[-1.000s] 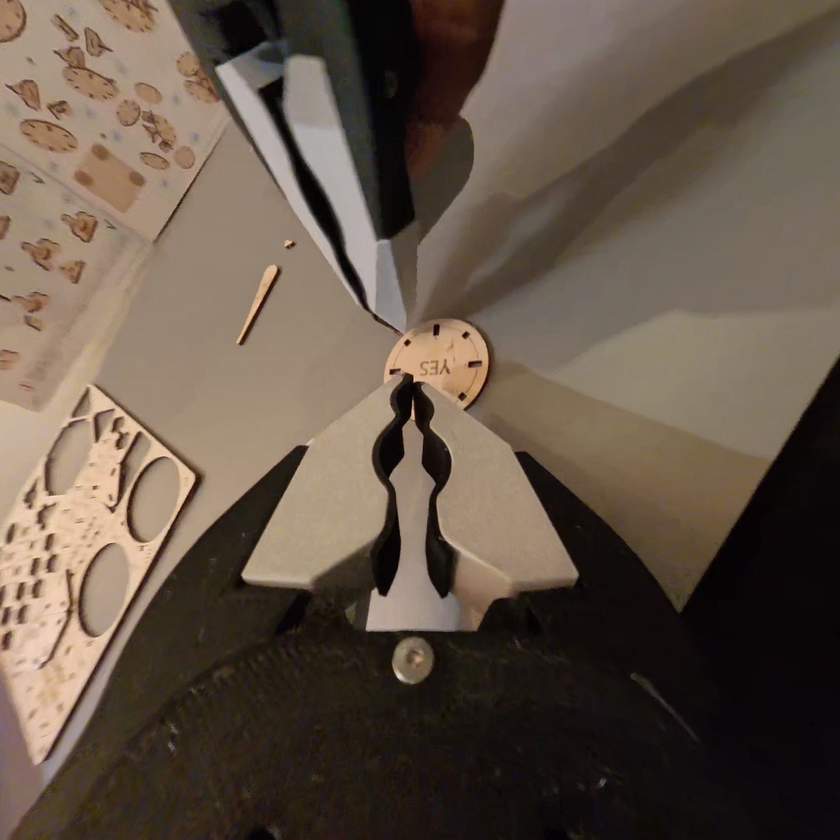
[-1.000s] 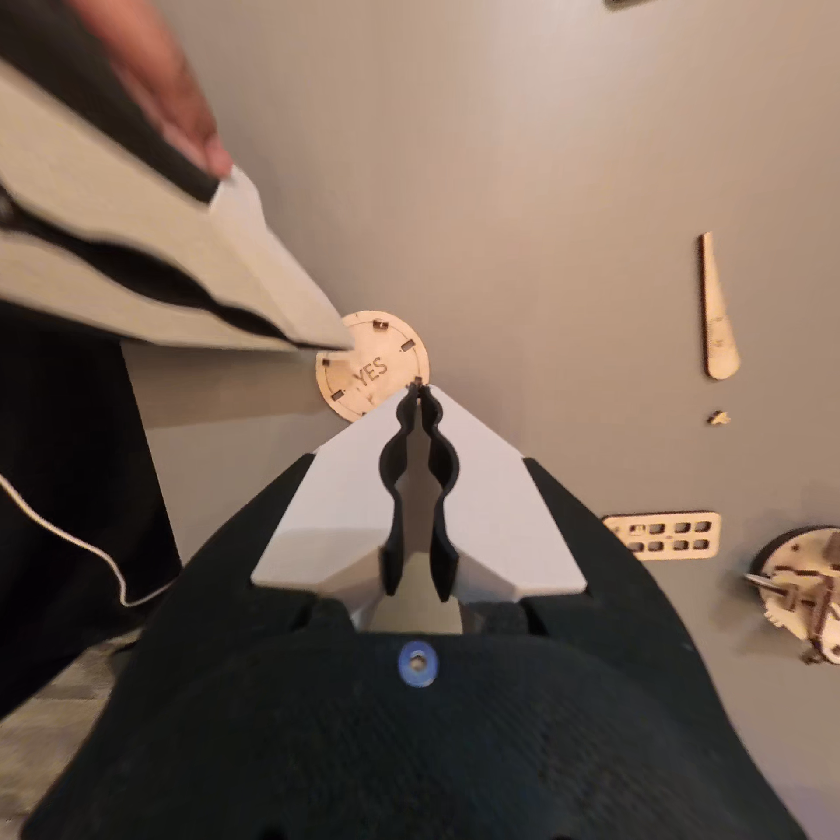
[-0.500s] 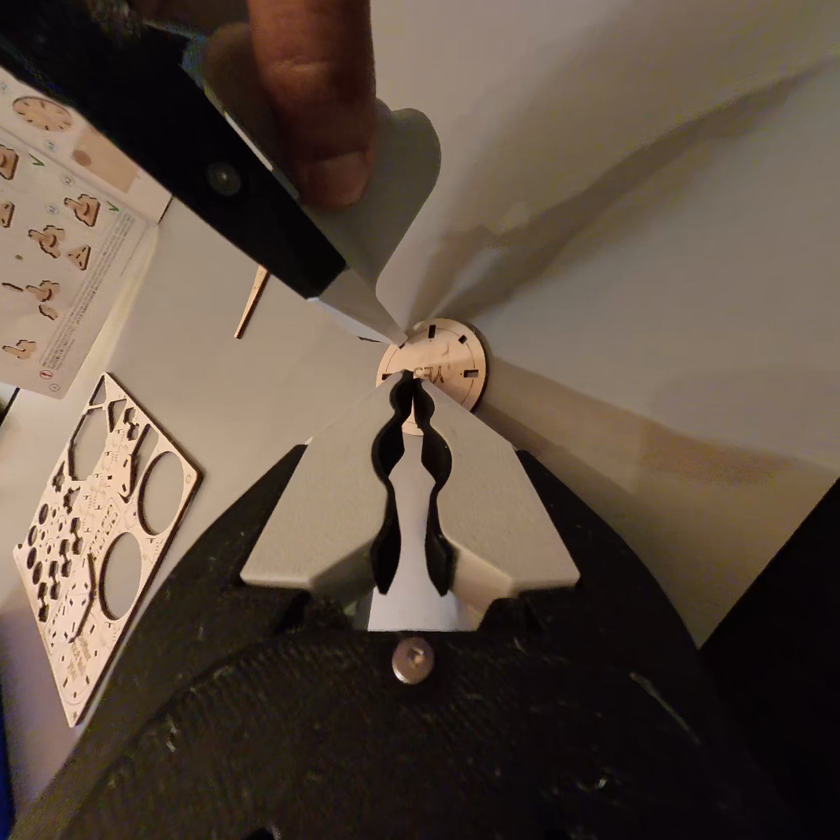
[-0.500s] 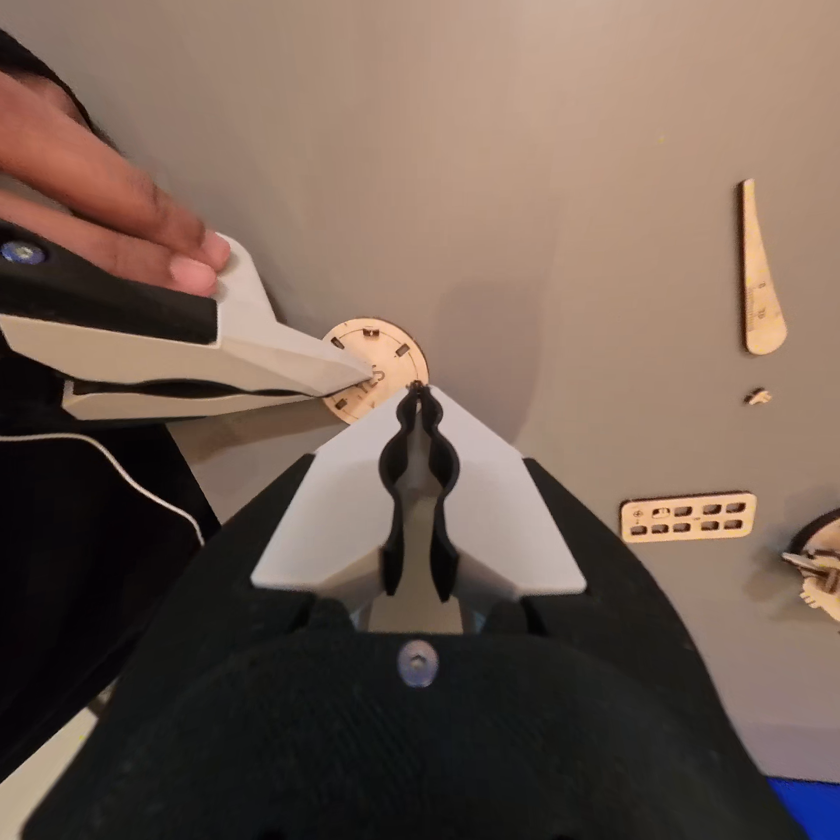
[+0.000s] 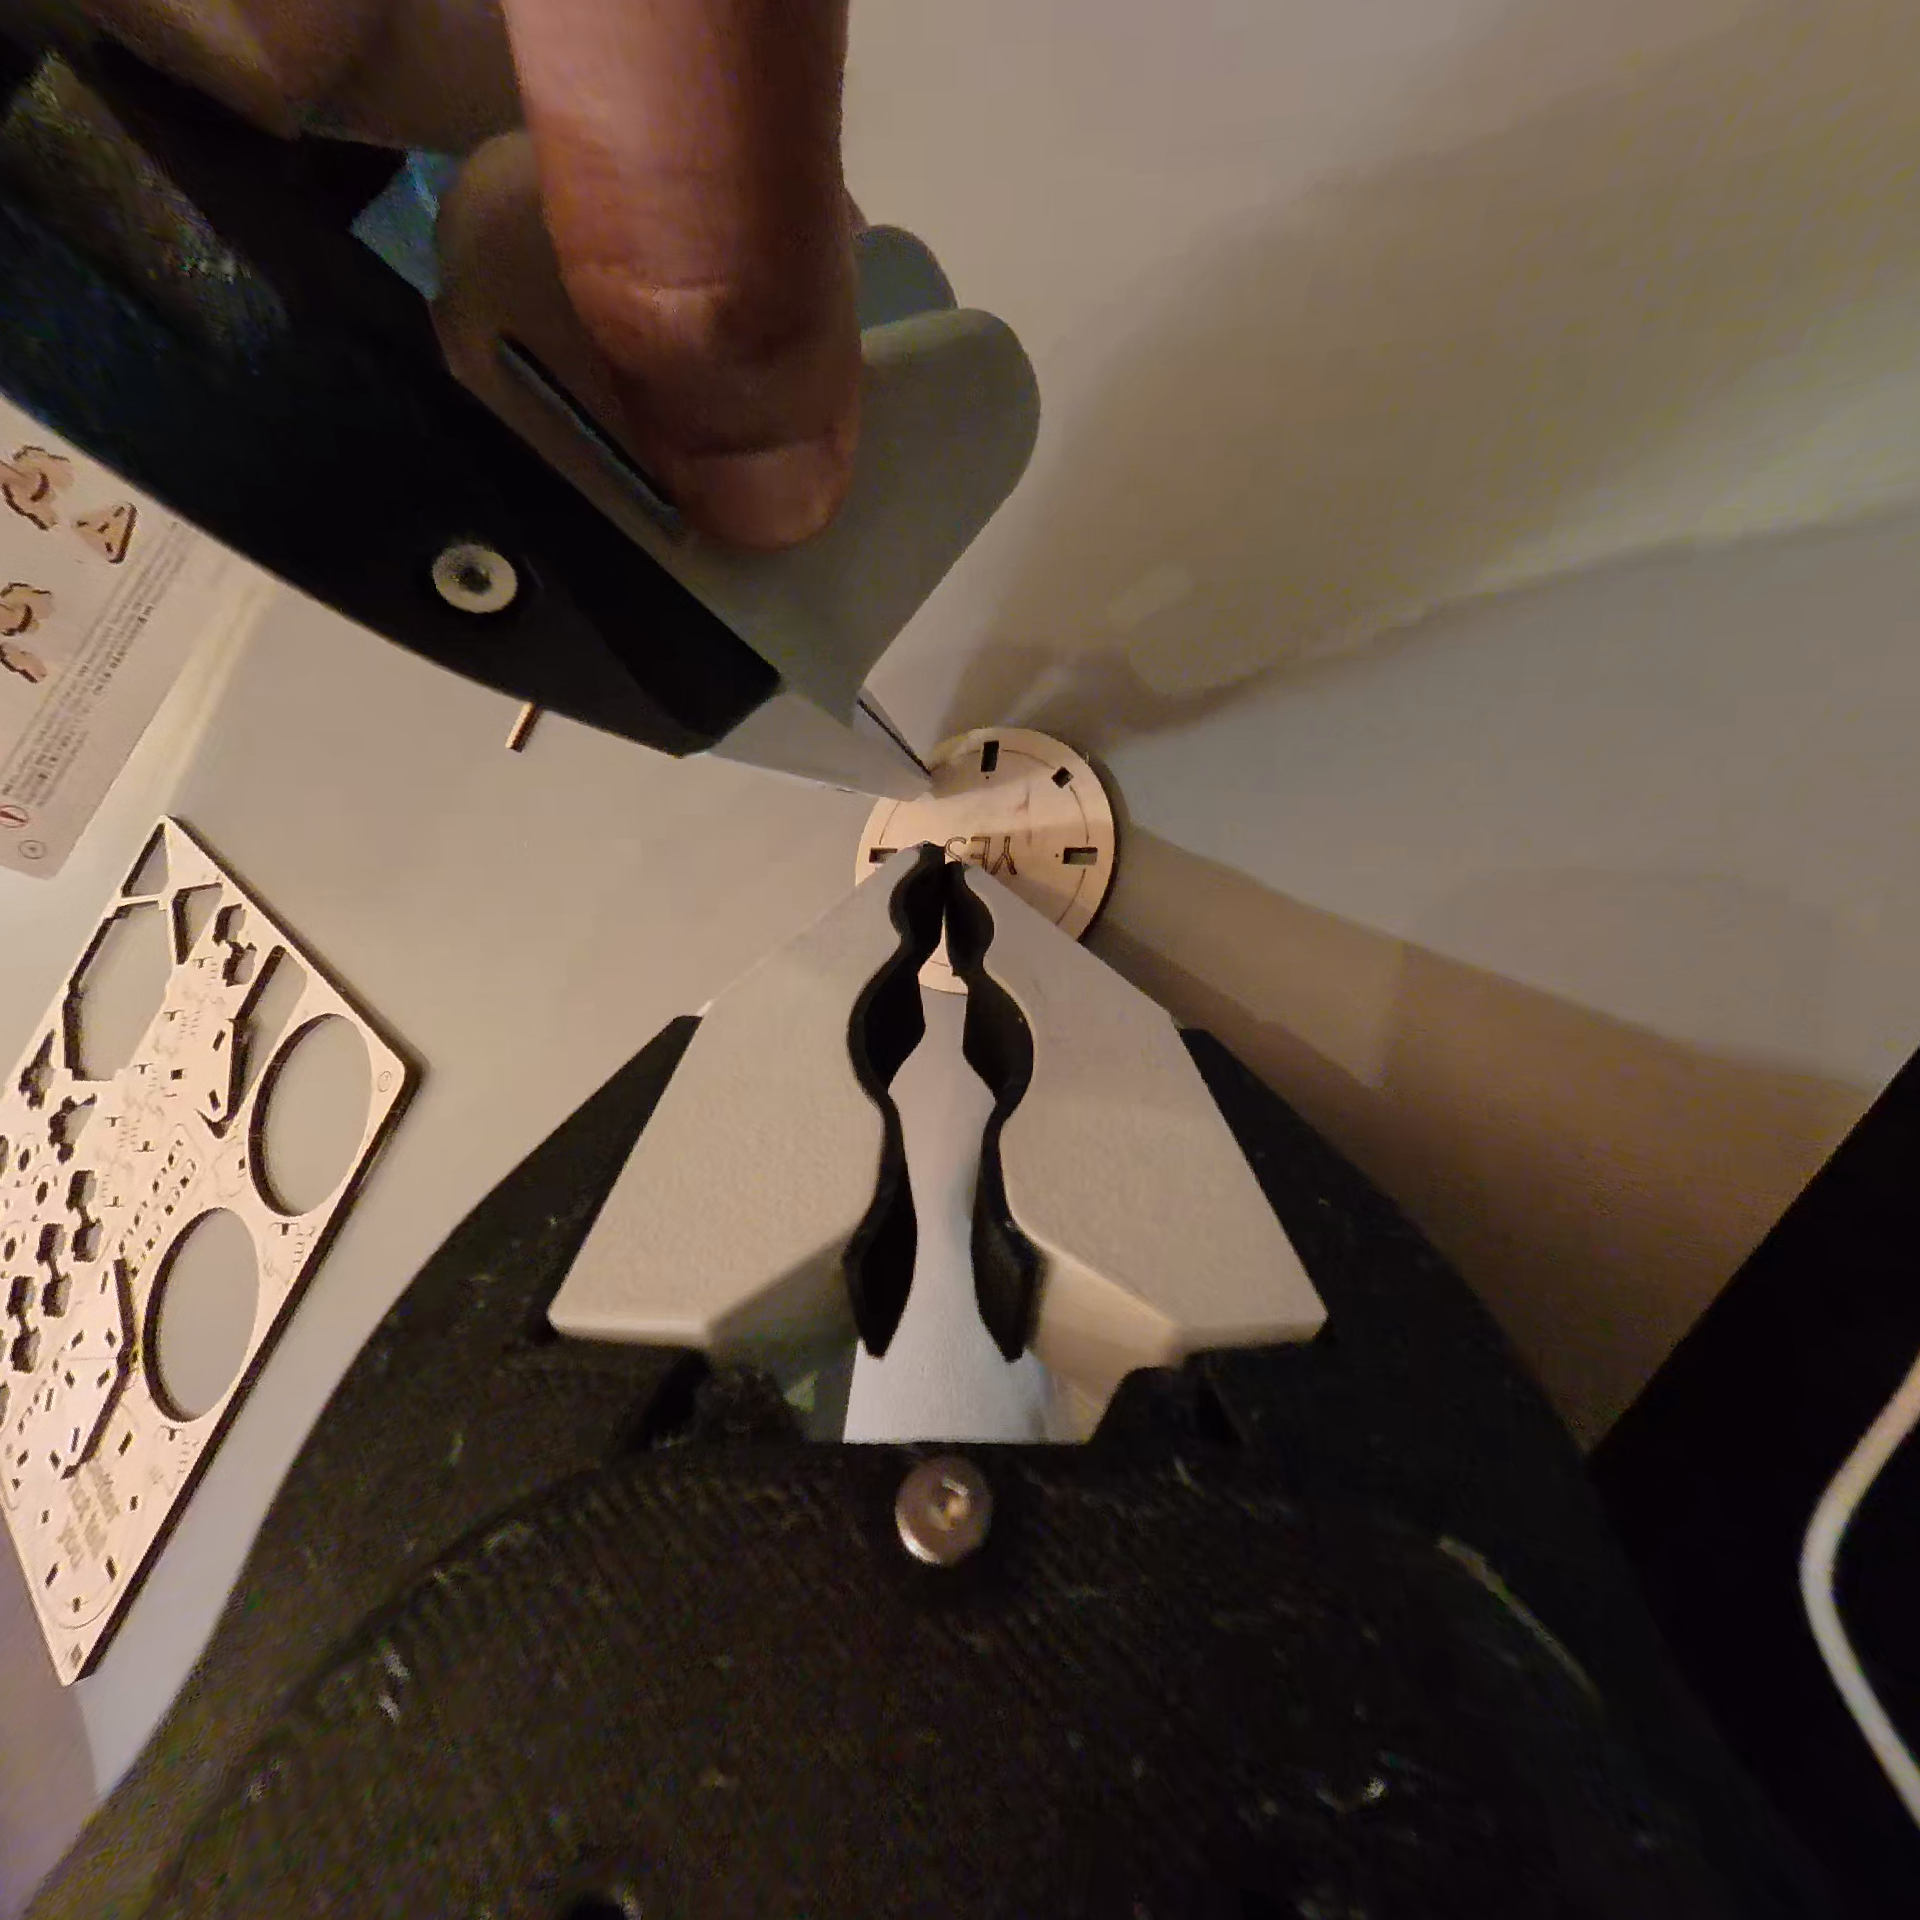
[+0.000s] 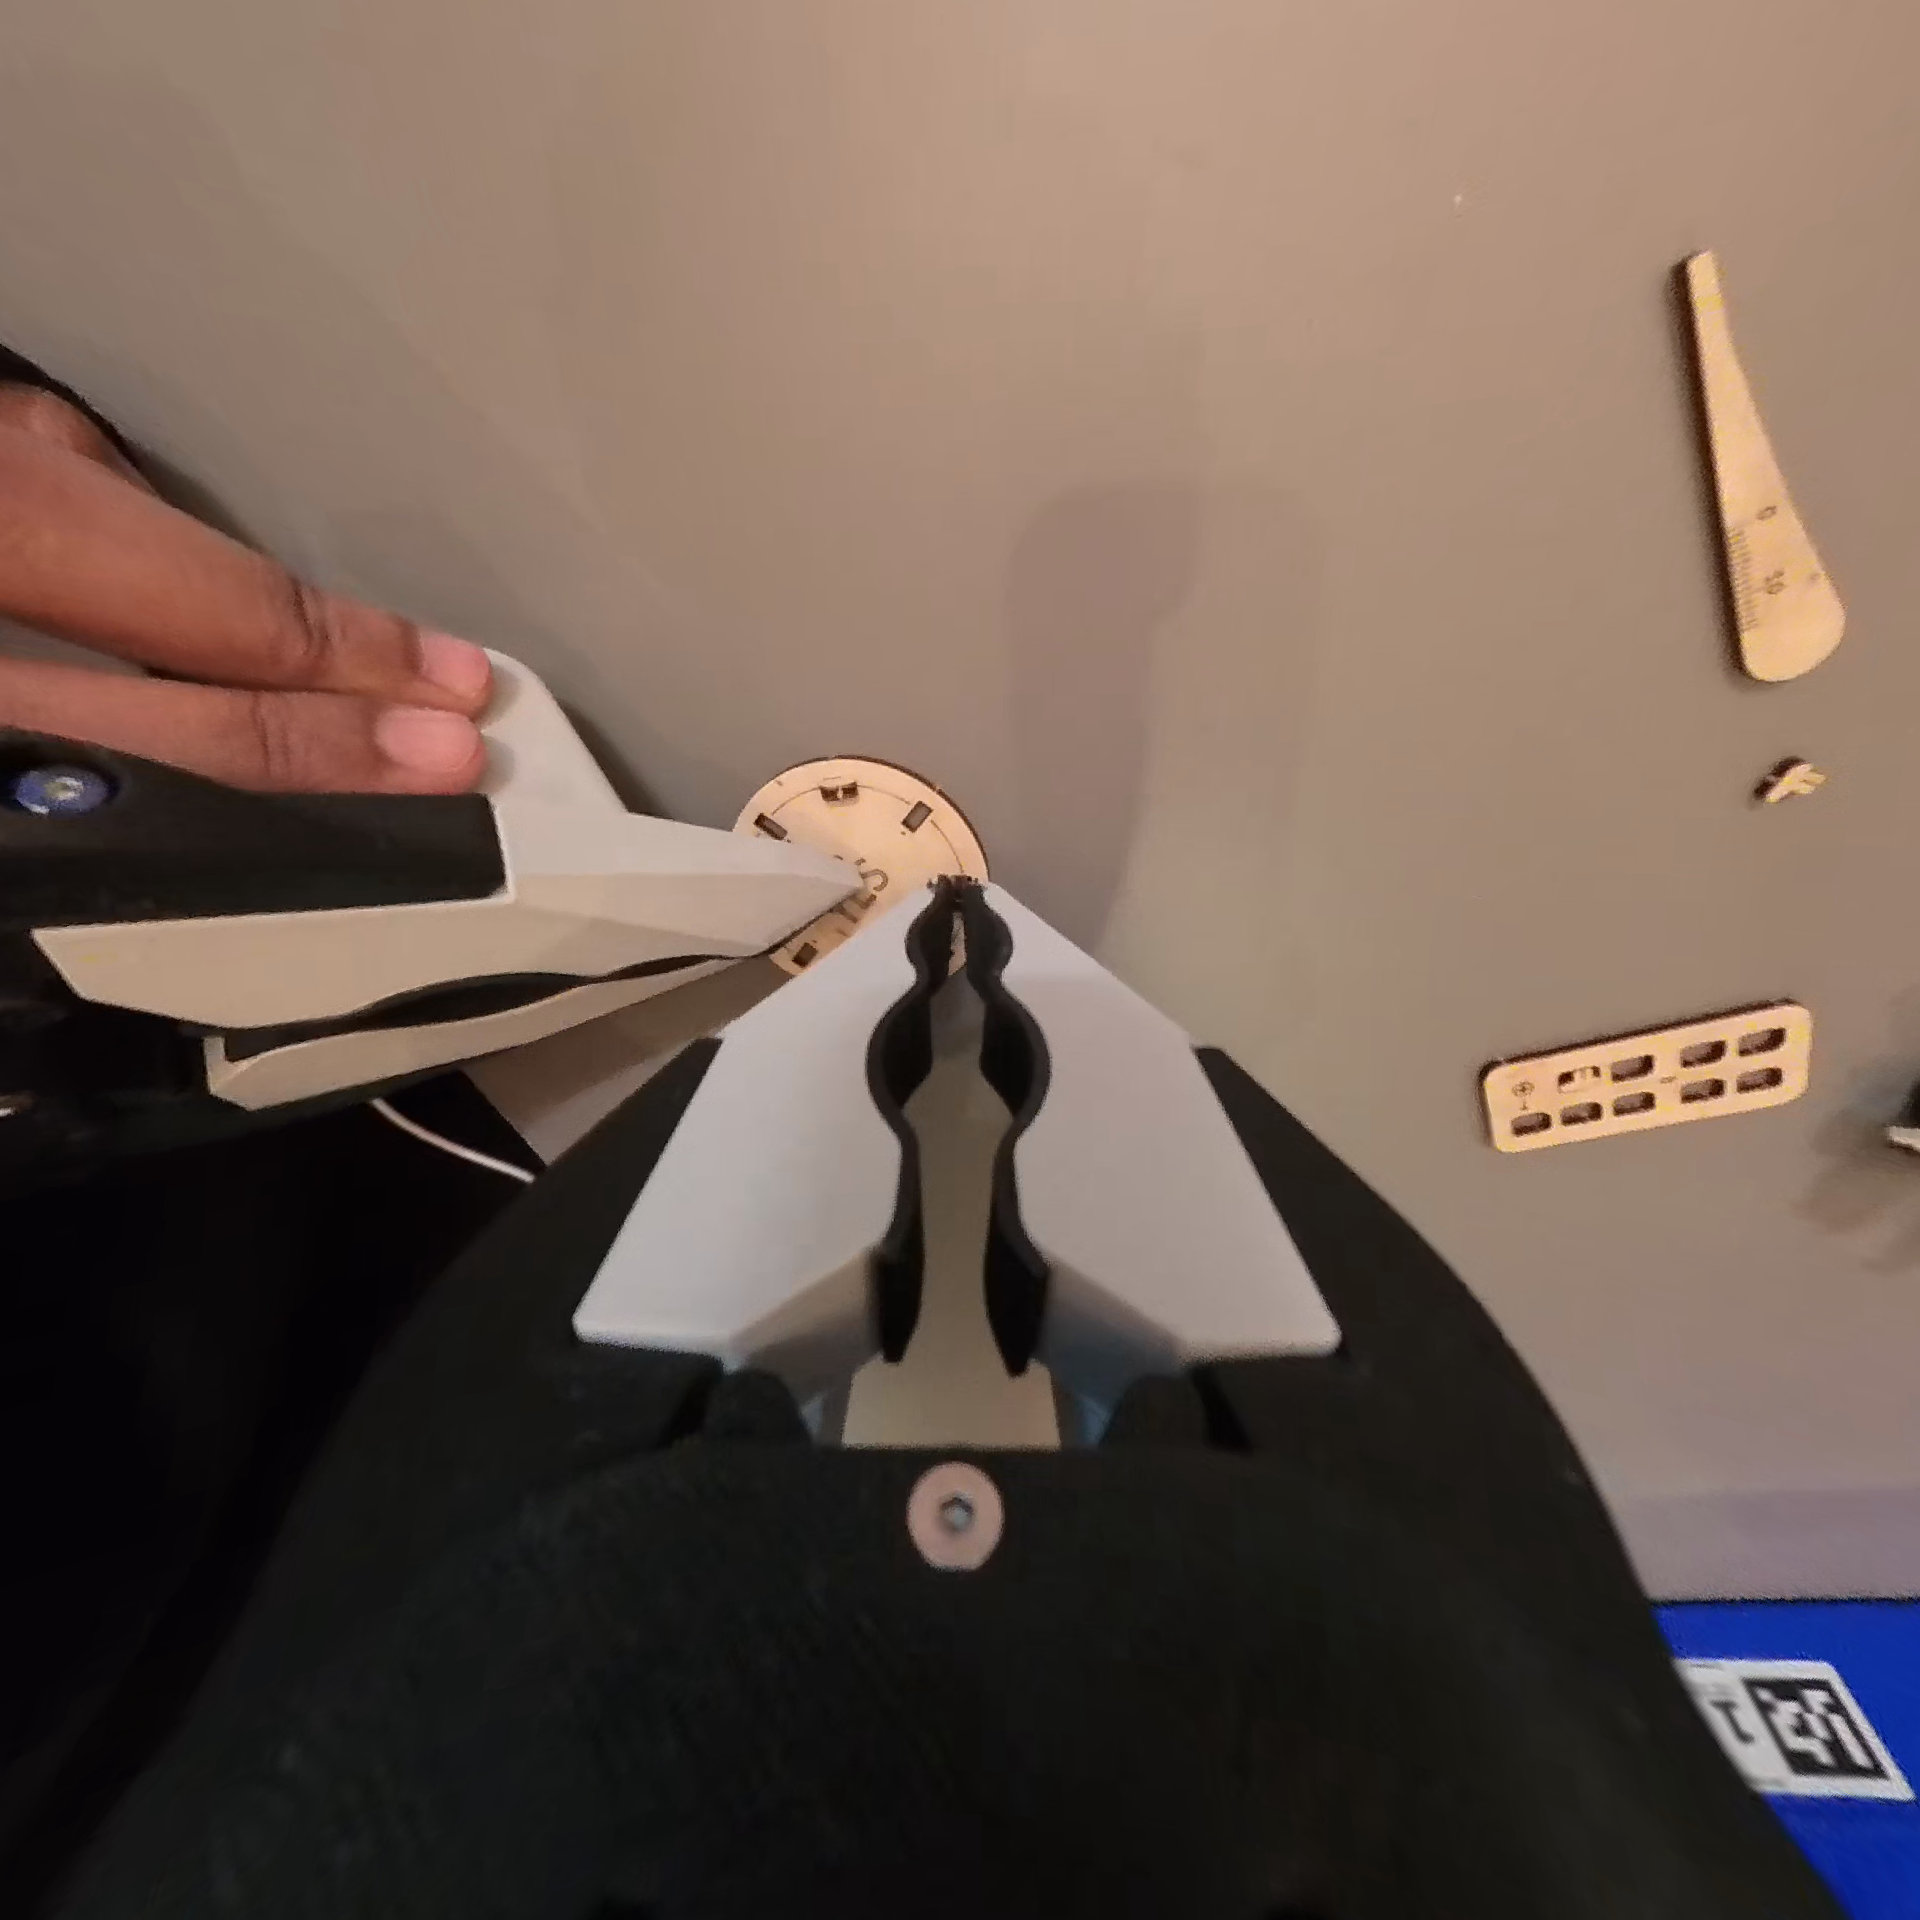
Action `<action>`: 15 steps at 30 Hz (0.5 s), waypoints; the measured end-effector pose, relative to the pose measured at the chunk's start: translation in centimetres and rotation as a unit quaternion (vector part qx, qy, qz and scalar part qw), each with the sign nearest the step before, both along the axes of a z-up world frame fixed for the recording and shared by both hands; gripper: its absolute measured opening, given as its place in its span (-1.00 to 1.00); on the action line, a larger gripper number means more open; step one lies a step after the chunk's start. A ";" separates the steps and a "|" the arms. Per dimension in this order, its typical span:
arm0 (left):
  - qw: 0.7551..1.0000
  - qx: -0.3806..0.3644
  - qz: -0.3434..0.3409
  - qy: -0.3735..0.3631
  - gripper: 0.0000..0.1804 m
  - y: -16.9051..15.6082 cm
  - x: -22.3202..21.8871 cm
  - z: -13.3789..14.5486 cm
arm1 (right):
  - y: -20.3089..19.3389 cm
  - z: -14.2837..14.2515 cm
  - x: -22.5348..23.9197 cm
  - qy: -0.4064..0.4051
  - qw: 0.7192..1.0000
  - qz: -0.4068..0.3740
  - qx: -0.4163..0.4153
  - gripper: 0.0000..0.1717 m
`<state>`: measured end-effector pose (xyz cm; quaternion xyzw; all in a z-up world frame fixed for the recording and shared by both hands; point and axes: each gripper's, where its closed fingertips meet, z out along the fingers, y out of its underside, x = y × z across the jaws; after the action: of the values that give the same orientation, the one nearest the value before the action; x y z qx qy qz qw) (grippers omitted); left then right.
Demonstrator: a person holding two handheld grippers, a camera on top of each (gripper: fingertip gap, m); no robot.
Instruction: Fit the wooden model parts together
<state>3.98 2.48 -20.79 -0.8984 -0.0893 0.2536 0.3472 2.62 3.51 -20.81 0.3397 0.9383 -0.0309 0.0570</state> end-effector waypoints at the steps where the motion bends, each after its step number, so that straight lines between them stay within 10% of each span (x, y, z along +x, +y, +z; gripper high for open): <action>1: 1.000 0.001 -0.001 -0.002 -1.00 0.0 0.0 0.0 | 0.0 0.0 0.0 0.001 1.000 -0.006 0.000 -1.00; 15: 1.000 0.006 -0.003 -0.015 -1.00 0.0 0.1 0.0 | -0.1 0.0 -0.1 0.001 0.999 0.032 0.009 -1.00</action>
<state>4.05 2.48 -20.81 -0.9004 -0.0934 0.2386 0.3517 2.49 3.39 -20.82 0.3099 0.9490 -0.0208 0.0542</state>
